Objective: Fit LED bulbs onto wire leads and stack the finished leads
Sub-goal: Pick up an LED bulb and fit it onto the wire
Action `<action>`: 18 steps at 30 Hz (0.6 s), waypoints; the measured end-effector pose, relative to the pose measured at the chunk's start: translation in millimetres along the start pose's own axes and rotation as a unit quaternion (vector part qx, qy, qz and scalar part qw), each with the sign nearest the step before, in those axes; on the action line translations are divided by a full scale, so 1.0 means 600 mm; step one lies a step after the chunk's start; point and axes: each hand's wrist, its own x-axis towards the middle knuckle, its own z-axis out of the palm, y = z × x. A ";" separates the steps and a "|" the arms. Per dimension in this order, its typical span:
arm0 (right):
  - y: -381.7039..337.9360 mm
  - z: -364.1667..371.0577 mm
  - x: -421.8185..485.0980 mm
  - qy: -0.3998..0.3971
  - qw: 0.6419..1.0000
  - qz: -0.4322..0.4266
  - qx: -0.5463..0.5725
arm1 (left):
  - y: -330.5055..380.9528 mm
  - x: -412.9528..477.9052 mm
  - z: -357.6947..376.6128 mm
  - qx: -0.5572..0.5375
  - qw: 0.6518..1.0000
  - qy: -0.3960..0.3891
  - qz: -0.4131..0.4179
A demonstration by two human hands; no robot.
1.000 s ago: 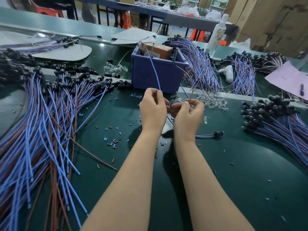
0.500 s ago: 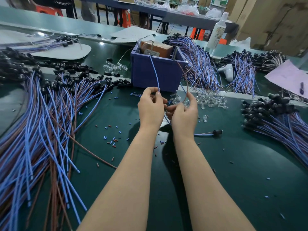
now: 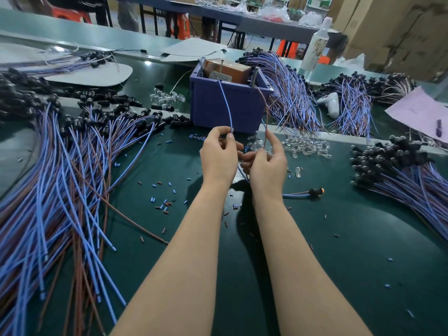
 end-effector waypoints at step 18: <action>-0.005 0.000 -0.006 -0.001 1.000 -0.002 -0.018 | 0.002 -0.002 -0.001 0.017 1.000 -0.004 0.009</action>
